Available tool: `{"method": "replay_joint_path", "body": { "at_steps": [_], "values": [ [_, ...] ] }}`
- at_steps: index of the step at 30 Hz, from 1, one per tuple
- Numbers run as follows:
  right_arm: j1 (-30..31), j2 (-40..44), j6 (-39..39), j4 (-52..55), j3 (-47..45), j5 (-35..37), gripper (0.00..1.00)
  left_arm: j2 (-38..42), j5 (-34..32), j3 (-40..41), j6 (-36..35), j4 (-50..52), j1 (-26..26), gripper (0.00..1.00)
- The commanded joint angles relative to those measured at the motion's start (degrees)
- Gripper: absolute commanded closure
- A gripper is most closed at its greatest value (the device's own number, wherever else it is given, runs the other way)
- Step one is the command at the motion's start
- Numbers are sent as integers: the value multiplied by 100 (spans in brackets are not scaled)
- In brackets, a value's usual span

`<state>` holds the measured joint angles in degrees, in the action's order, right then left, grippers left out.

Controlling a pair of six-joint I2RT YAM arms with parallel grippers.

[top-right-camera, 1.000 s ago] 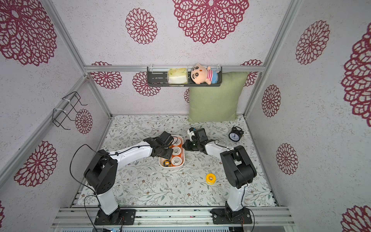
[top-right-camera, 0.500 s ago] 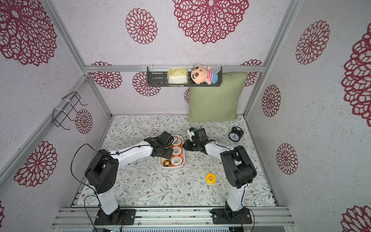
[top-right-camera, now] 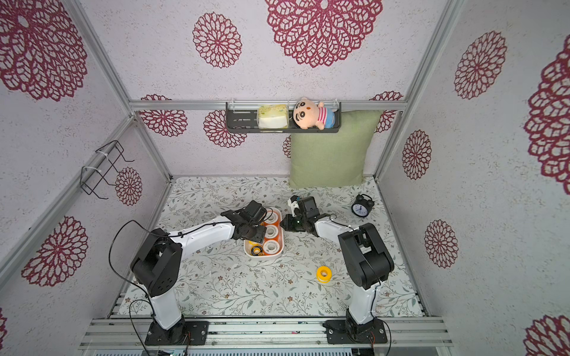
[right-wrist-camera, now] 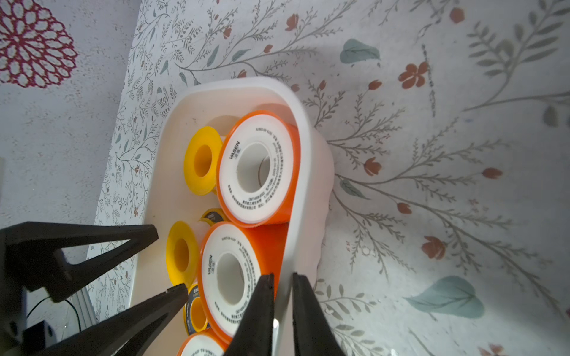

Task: Put the sealing tape into the storage box
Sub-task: Place the sealing tape in the storage box.

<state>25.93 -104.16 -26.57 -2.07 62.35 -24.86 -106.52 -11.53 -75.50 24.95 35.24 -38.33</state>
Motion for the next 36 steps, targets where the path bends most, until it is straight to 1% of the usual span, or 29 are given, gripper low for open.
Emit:
{"method": "replay_joint_path", "body": {
  "at_steps": [1,6,10,12,14,15,17,19,23,36],
  "values": [
    [25,-44,73,127,164,-19,83,-93,-148,-130,55,-51,97,29],
    [22,-43,73,145,164,-21,83,-69,-99,-157,60,-46,90,30],
    [26,-39,83,145,164,-2,83,117,-29,-67,45,-62,79,34],
    [26,-50,81,140,172,-6,83,177,-1,-44,31,-23,75,41],
    [26,-61,90,149,172,1,83,213,20,-8,43,5,77,56],
    [26,-64,86,153,173,0,83,227,14,7,52,8,79,59],
    [25,-78,87,153,173,-9,83,209,11,21,43,36,88,71],
    [26,-79,86,149,169,-10,83,128,-59,-34,77,148,88,80],
    [23,-69,88,158,167,-5,83,57,-99,-61,141,203,88,93],
    [26,-78,99,179,164,17,82,-235,177,-183,181,381,88,96]
  ]
}}
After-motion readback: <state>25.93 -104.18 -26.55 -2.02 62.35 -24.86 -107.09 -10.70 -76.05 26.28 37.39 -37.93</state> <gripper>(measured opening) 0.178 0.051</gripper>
